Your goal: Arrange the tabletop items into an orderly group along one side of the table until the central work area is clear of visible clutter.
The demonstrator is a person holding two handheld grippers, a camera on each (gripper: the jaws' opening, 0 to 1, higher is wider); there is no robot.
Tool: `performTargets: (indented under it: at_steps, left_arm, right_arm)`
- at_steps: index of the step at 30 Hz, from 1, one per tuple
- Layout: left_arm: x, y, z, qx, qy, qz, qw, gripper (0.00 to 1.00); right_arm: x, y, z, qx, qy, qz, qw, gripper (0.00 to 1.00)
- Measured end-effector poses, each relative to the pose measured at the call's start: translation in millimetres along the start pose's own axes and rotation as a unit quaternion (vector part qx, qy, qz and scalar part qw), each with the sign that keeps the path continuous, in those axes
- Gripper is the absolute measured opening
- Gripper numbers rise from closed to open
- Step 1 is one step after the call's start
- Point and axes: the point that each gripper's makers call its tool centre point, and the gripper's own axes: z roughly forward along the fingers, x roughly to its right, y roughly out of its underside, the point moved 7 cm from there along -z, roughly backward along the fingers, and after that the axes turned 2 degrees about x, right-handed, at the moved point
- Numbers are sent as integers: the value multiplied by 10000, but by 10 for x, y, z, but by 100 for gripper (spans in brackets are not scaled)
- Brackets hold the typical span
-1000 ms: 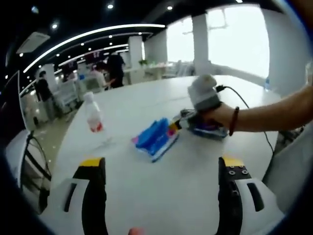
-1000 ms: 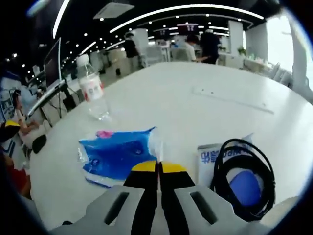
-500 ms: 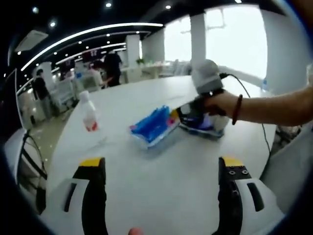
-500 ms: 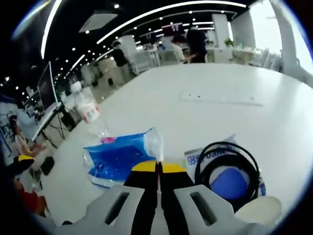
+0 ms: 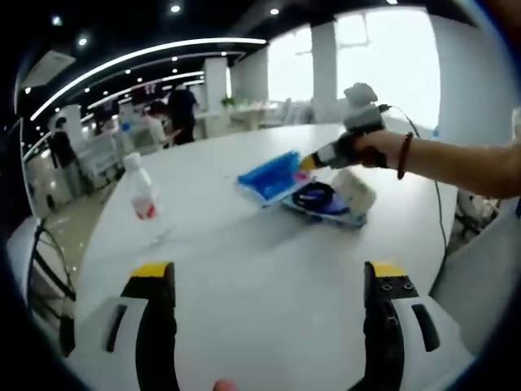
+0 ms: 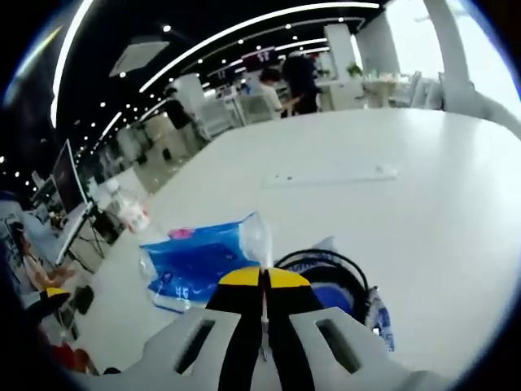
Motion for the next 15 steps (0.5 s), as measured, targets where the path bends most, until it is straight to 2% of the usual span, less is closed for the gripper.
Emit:
performTargets:
  at_steps: [10, 15]
  left_arm:
    - [29, -3, 10, -37, 56, 11, 10000, 93]
    - [34, 0, 9, -36, 67, -37, 10000, 93]
  right_arm:
    - [381, -109, -164, 139, 322, 224, 9991, 1]
    - [642, -156, -270, 189, 533, 289, 9980, 1]
